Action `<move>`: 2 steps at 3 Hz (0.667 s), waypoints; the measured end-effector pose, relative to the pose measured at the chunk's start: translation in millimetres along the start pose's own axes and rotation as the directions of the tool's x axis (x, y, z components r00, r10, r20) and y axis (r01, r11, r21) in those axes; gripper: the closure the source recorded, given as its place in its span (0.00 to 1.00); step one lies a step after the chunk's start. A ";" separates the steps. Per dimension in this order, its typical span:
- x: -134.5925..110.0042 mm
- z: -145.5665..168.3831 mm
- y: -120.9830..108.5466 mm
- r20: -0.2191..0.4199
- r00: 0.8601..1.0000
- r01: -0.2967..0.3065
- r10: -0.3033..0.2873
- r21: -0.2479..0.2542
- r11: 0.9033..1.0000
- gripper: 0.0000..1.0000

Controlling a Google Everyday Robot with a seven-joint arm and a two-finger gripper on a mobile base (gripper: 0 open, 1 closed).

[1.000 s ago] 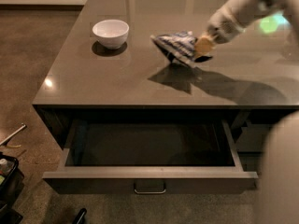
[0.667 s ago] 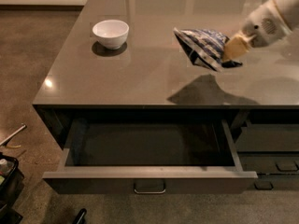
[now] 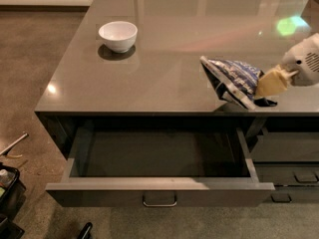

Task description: Place blue chip bag into top drawer

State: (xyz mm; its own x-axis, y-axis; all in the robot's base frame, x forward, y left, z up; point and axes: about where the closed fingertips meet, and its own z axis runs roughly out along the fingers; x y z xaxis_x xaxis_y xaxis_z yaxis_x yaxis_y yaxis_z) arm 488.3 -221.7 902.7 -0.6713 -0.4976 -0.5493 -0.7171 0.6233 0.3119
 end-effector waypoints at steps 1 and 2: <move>-1.1 1.1 0.4 -0.001 1.000 0.002 -0.002 -0.001 1.000 1.00; 7.1 11.6 22.6 -0.035 0.999 0.041 -0.042 -0.029 0.999 1.00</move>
Offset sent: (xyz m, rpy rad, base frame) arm -0.0540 0.0400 -0.0147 -0.0396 0.0332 0.1512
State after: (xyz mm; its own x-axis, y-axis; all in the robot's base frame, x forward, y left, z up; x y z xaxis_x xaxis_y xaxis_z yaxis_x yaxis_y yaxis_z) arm 469.5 -204.1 896.8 -0.6467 -0.5441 -0.5346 -0.7493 0.5843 0.3117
